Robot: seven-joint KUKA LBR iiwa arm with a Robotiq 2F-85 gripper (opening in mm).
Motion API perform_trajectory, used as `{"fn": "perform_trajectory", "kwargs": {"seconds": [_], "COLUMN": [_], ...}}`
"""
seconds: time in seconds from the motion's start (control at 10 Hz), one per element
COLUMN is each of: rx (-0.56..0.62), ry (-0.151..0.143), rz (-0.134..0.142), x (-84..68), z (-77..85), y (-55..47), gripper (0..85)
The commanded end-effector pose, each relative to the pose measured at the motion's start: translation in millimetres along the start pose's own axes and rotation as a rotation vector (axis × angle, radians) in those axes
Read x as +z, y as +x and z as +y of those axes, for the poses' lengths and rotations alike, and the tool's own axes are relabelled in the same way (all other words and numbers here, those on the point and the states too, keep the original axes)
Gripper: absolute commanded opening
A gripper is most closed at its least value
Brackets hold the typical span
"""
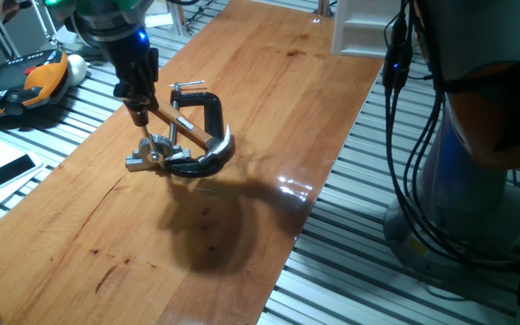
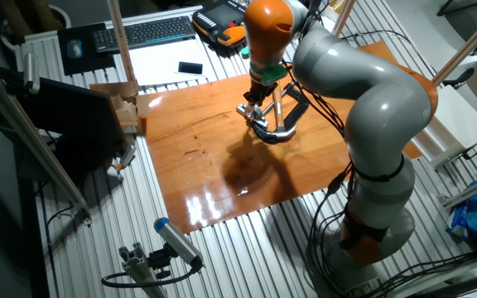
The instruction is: Push down the lever
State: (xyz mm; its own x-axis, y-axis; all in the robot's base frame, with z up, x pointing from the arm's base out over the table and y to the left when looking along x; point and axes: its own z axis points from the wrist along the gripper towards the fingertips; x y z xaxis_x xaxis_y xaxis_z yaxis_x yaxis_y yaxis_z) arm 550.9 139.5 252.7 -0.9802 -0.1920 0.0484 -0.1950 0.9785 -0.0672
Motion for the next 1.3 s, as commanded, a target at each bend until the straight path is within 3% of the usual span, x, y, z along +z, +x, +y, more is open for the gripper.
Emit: {"fn": "perform_trajectory", "kwargs": {"seconds": [0.0, 0.5, 0.9, 1.2], "rx": [0.000, 0.003, -0.008, -0.017], "ry": [0.001, 0.017, 0.045, 0.037], "rz": [0.000, -0.007, 0.008, 0.011], "x": [1.0, -10.9, -14.7, -10.0], "z": [1.4, -13.8, -14.5, -10.8], "y": [-0.9, 6.8, -3.0, -12.4], "gripper": [0.0, 0.0, 0.0, 0.0]}}
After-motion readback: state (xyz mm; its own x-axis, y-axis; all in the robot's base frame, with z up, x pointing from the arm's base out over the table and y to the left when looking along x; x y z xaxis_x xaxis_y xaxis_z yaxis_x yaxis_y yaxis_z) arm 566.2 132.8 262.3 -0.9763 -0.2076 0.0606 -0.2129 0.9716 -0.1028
